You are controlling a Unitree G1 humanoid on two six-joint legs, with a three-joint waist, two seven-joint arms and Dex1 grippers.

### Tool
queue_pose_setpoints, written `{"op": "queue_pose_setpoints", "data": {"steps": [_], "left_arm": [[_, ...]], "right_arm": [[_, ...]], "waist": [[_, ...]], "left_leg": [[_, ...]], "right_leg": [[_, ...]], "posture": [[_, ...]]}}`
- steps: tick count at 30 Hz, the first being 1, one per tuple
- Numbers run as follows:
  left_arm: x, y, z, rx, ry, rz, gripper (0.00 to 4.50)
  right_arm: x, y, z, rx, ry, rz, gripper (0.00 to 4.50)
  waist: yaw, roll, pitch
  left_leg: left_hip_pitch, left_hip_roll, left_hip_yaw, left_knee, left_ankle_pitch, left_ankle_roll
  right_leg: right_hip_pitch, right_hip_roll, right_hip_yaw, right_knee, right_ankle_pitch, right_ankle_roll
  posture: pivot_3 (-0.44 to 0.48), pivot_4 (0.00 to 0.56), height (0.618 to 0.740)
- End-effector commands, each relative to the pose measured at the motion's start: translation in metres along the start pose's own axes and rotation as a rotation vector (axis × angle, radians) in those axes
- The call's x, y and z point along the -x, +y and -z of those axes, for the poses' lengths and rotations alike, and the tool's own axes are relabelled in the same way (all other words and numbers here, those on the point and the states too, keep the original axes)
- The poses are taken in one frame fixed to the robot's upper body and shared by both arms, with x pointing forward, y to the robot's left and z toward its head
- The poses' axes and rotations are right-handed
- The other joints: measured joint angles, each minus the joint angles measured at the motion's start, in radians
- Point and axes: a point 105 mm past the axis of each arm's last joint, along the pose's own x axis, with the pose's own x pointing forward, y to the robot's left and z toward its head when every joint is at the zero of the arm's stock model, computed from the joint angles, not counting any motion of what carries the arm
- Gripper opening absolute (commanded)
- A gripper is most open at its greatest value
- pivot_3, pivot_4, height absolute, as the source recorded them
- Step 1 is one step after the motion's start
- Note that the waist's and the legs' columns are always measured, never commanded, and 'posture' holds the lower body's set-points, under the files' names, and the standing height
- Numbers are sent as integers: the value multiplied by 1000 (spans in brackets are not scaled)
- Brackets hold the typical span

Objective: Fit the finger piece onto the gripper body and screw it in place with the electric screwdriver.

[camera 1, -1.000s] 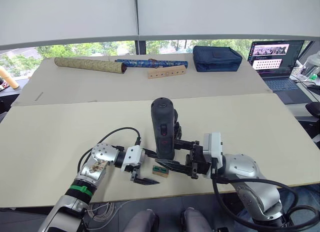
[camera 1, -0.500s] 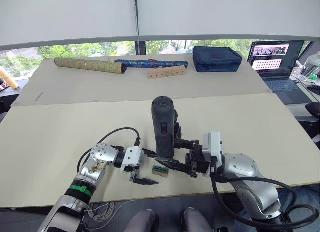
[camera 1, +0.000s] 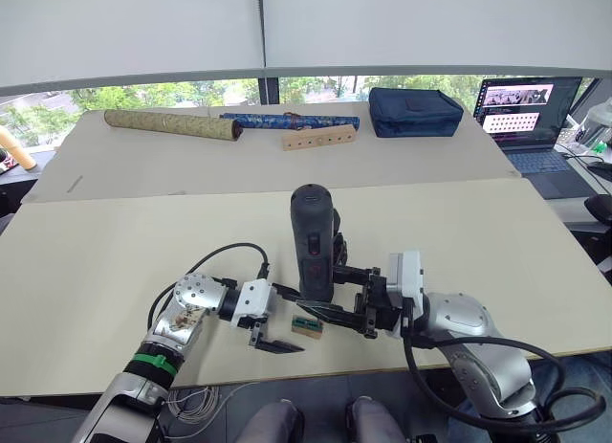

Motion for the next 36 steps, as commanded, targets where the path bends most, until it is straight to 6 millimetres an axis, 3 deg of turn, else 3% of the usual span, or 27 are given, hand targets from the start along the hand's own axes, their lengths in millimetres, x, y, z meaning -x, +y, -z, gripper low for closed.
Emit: {"op": "queue_pose_setpoints", "data": {"steps": [1, 36], "left_arm": [[-3, 0, -6, -27, -4, 16, 4500], [-7, 6, -22, -47, -9, 16, 4500]], "right_arm": [[-3, 3, -18, 70, -73, -25, 1912], [-3, 0, -21, 59, -61, -29, 1912]], "waist": [[0, 0, 0], [0, 0, 0]], "left_leg": [[0, 0, 0, 0, 0, 0], [0, 0, 0, 0, 0, 0]], "right_leg": [[0, 0, 0, 0, 0, 0], [0, 0, 0, 0, 0, 0]], "posture": [[0, 150, 740], [0, 150, 740]]}}
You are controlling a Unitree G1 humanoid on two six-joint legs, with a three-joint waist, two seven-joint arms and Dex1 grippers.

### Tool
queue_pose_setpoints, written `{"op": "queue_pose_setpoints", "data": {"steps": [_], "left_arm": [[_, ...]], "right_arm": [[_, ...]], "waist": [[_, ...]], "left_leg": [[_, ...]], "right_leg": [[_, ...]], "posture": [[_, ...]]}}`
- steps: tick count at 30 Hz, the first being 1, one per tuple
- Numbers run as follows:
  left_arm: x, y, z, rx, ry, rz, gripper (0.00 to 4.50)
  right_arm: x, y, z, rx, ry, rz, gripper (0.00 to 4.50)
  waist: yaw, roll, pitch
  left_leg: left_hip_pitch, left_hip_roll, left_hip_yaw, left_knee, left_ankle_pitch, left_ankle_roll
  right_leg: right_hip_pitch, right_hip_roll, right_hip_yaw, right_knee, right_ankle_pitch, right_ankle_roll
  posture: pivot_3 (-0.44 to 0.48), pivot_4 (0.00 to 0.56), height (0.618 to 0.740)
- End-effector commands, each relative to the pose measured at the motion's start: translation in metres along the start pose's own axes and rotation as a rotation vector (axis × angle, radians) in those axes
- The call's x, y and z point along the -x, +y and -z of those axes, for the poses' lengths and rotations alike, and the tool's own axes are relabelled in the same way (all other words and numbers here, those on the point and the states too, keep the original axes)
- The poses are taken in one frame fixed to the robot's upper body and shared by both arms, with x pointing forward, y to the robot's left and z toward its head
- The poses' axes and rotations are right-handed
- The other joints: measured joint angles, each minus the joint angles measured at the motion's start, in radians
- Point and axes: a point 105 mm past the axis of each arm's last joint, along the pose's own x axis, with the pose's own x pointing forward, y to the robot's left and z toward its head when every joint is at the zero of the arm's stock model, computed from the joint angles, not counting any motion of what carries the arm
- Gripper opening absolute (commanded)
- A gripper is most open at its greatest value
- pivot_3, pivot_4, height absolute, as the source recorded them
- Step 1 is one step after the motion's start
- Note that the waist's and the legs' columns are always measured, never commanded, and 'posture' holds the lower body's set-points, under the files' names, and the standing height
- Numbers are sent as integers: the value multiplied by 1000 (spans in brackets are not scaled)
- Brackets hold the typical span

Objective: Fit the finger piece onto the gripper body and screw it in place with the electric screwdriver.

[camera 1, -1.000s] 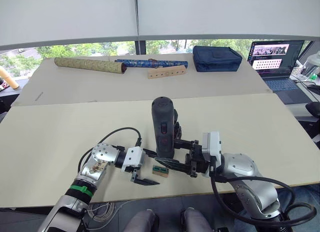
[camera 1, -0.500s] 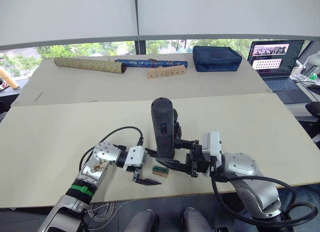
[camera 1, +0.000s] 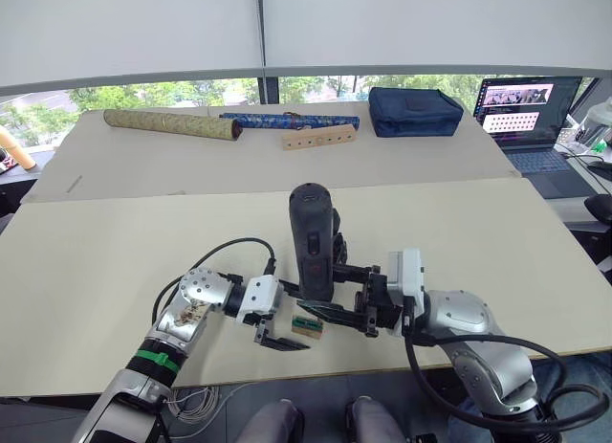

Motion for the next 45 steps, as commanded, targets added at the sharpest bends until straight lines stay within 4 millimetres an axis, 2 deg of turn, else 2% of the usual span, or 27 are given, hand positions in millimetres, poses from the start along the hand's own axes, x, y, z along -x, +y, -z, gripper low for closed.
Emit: {"op": "queue_pose_setpoints", "data": {"steps": [1, 15, 45], "left_arm": [[0, 1, -9, -30, -8, 2, 4500], [1, 2, -8, -23, -3, -9, 4500], [2, -2, 18, -18, 7, -23, 4500]], "right_arm": [[-2, 2, -16, 38, -58, -15, 1912], [-1, 3, -13, 12, -43, -18, 1912], [-5, 1, -8, -1, -40, -14, 1912]], "waist": [[0, 0, 0], [0, 0, 0], [1, 0, 0]], "left_leg": [[0, 0, 0, 0, 0, 0], [0, 0, 0, 0, 0, 0], [1, 0, 0, 0, 0, 0]], "right_leg": [[0, 0, 0, 0, 0, 0], [0, 0, 0, 0, 0, 0], [1, 0, 0, 0, 0, 0]], "posture": [[0, 150, 740], [0, 150, 740], [0, 150, 740]]}}
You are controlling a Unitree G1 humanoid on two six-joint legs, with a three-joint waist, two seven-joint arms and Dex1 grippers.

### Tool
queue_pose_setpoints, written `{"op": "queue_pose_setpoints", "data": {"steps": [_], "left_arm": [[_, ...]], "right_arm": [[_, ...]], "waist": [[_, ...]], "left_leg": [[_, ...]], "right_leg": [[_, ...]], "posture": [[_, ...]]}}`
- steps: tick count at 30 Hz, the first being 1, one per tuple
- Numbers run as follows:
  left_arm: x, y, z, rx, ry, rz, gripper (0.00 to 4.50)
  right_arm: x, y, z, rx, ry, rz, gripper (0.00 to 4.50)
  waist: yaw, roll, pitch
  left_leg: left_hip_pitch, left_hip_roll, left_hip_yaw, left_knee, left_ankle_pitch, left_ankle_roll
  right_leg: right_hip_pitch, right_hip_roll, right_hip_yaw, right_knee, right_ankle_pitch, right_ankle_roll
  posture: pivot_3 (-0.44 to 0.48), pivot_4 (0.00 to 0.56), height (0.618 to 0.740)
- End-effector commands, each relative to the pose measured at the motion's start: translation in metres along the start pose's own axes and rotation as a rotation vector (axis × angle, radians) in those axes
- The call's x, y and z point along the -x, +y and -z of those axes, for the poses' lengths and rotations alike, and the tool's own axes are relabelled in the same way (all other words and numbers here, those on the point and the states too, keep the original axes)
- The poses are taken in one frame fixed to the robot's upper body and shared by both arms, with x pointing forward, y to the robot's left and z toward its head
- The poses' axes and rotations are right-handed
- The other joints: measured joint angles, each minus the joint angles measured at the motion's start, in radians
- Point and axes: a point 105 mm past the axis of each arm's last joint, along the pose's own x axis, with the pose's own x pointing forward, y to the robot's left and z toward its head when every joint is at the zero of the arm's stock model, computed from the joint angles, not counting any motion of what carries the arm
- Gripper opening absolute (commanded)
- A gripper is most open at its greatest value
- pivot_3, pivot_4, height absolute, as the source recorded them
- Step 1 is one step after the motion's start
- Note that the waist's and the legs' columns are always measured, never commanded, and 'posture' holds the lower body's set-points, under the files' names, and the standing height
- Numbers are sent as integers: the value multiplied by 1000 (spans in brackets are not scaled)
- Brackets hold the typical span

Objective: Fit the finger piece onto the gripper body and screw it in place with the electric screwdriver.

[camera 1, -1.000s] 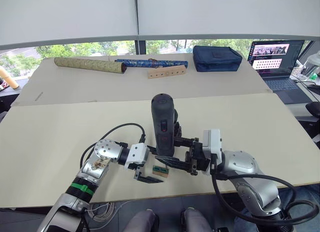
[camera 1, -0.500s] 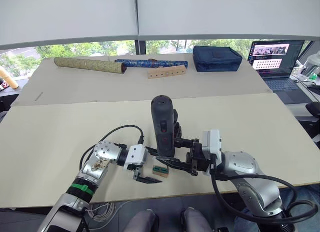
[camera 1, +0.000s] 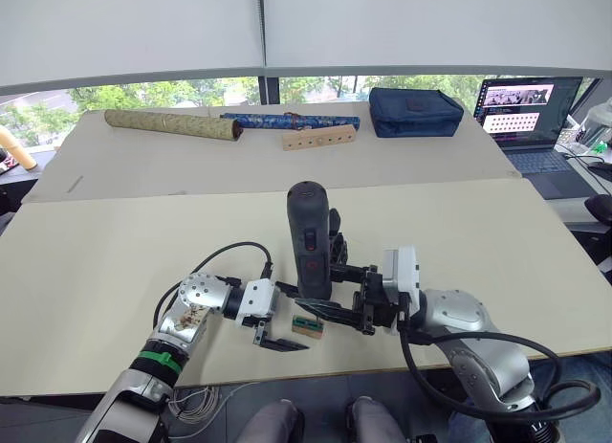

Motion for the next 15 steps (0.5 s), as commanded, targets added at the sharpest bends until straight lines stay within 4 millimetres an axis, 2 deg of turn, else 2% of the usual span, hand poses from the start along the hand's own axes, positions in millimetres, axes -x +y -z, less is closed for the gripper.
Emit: {"op": "queue_pose_setpoints", "data": {"steps": [1, 15], "left_arm": [[1, -1, 5, -2, 17, -3, 4500], [1, -1, 8, -4, 18, -3, 4500]], "right_arm": [[-3, 2, -14, 38, -52, -25, 1912], [1, -1, -18, 42, -43, -16, 1912]], "waist": [[0, 0, 0], [1, 0, 0]], "left_leg": [[0, 0, 0, 0, 0, 0], [0, 0, 0, 0, 0, 0]], "right_leg": [[0, 0, 0, 0, 0, 0], [1, 0, 0, 0, 0, 0]], "posture": [[0, 150, 740], [0, 150, 740]]}}
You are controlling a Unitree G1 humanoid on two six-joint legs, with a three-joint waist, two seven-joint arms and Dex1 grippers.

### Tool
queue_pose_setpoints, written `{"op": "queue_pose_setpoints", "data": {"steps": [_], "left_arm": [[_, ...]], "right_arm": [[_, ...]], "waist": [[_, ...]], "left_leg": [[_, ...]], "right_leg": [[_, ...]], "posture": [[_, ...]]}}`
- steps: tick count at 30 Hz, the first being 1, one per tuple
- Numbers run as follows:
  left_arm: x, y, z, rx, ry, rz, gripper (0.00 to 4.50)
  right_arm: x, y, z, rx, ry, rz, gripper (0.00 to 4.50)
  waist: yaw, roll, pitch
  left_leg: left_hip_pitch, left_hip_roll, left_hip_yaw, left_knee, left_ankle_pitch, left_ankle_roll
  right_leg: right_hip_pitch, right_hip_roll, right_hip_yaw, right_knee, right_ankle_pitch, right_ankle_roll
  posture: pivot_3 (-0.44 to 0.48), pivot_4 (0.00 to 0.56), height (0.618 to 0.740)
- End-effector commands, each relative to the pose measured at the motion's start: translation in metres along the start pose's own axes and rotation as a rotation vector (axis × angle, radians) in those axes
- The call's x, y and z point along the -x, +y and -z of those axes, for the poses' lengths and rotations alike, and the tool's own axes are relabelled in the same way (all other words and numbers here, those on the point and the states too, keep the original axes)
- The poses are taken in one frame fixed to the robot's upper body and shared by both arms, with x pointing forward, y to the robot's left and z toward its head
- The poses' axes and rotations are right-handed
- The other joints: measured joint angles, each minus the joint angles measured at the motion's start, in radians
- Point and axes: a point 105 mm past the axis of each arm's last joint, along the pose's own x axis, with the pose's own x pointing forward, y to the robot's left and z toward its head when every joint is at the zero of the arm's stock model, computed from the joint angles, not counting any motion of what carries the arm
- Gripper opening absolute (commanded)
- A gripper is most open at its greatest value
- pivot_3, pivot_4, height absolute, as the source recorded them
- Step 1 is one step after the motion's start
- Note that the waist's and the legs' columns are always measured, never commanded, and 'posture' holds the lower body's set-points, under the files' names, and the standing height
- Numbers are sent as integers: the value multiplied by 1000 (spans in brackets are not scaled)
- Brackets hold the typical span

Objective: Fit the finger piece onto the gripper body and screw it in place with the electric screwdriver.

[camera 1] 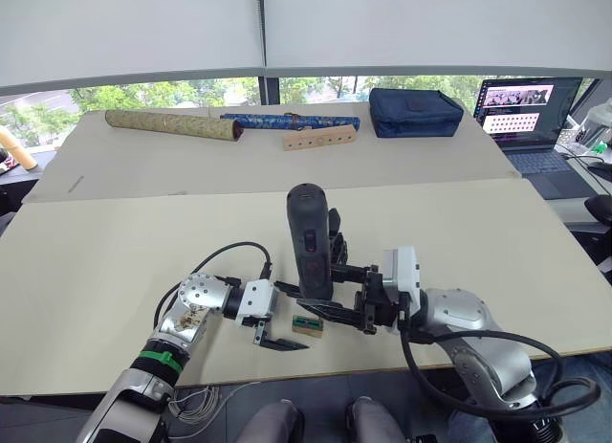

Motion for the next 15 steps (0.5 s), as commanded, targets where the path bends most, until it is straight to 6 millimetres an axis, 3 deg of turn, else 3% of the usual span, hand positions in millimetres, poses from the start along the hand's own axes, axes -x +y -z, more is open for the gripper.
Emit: {"op": "queue_pose_setpoints", "data": {"steps": [1, 15], "left_arm": [[0, -1, 7, 11, 25, 1, 4500], [-2, 0, 7, 4, 18, 5, 4500]], "right_arm": [[-1, 1, -19, 36, -62, -14, 1912], [-1, 6, -19, 12, -54, -22, 1912]], "waist": [[0, 0, 0], [4, 0, 0]], "left_leg": [[0, 0, 0, 0, 0, 0], [0, 0, 0, 0, 0, 0]], "right_leg": [[0, 0, 0, 0, 0, 0], [0, 0, 0, 0, 0, 0]], "posture": [[0, 150, 740], [0, 150, 740]]}}
